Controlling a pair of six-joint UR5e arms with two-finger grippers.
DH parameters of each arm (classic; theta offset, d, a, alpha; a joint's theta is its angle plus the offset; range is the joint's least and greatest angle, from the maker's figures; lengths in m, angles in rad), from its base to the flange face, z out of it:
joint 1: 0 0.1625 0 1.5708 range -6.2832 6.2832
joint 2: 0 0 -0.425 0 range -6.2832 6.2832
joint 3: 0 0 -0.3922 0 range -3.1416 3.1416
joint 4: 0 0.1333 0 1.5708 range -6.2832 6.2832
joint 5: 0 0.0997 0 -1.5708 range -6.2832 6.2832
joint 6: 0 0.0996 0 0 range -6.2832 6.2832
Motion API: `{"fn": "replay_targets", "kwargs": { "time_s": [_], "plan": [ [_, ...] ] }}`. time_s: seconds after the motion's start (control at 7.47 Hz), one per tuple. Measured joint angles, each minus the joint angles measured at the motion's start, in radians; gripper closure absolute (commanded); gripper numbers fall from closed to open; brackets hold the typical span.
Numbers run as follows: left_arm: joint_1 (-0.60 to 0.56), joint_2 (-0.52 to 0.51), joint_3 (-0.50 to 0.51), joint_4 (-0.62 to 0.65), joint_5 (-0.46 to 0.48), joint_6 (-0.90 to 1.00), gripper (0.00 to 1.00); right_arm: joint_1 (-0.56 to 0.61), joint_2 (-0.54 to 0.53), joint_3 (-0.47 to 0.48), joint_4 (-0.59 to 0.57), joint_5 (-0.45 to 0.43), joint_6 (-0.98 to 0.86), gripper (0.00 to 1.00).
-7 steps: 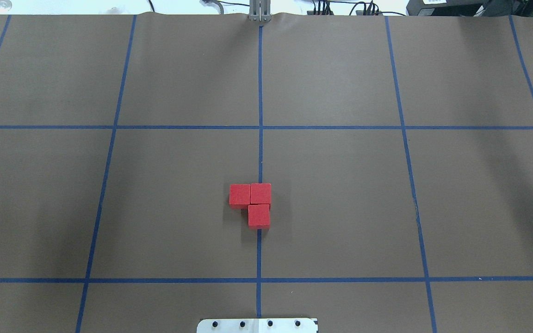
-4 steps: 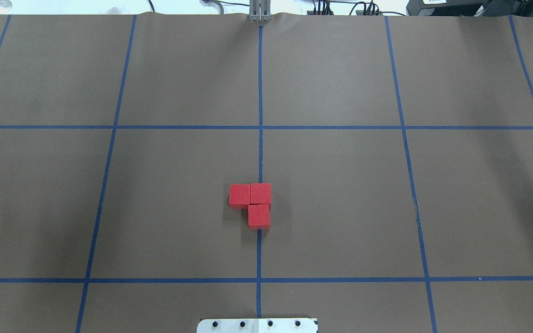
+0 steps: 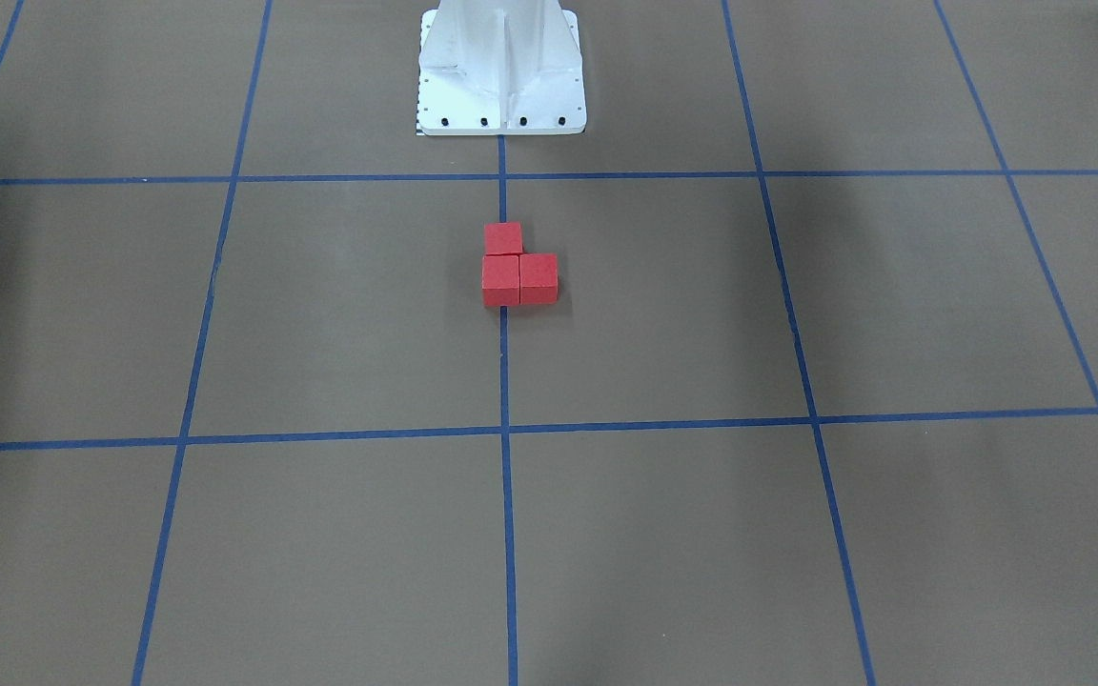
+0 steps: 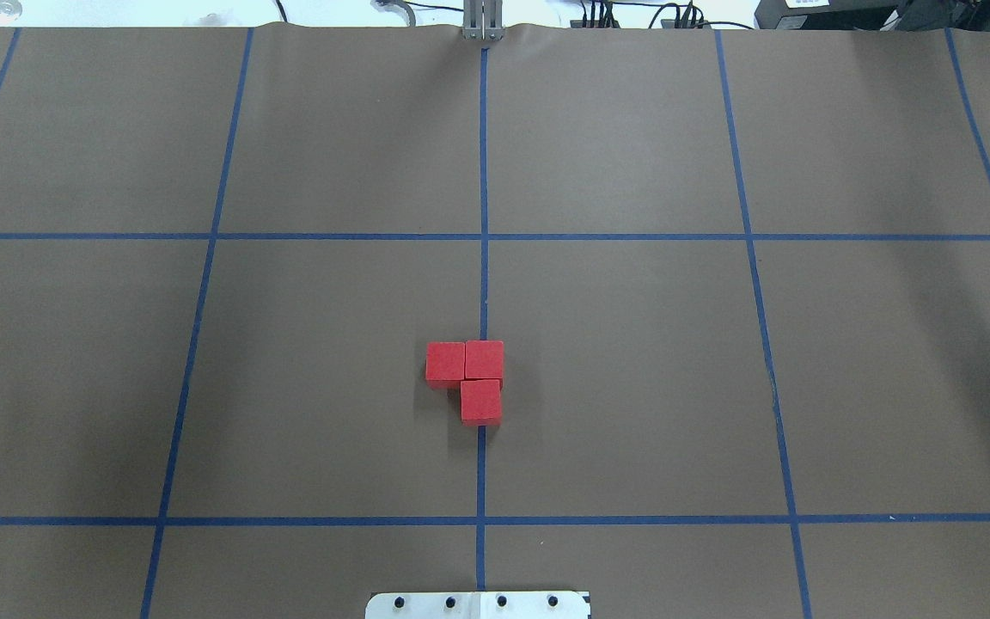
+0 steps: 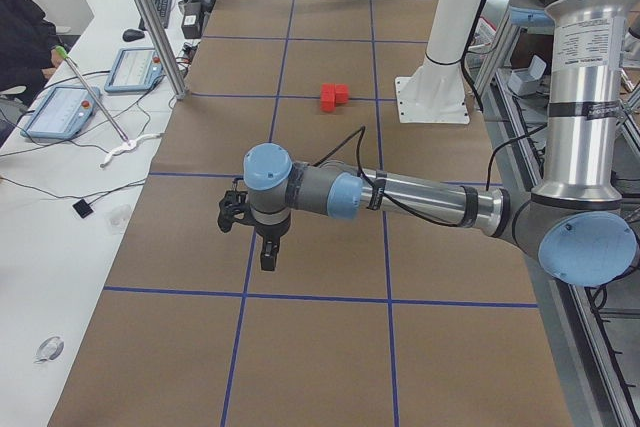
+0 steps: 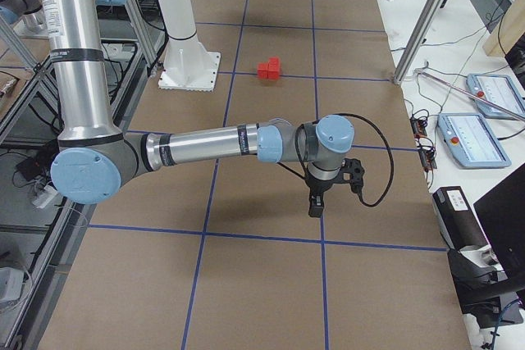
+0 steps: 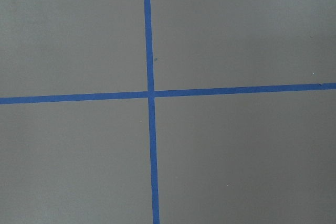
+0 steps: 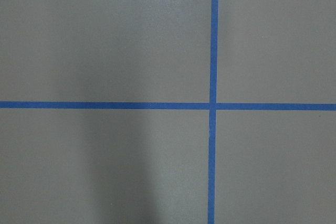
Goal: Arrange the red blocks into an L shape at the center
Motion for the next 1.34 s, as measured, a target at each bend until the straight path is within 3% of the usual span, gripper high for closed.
{"fn": "replay_targets", "kwargs": {
  "time_s": [1.34],
  "plan": [
    [0.000,0.002,-0.002,0.000,0.000,0.000,0.00,-0.018,-0.003,-0.015,0.002,-0.001,0.005,0.00]
  ]
}}
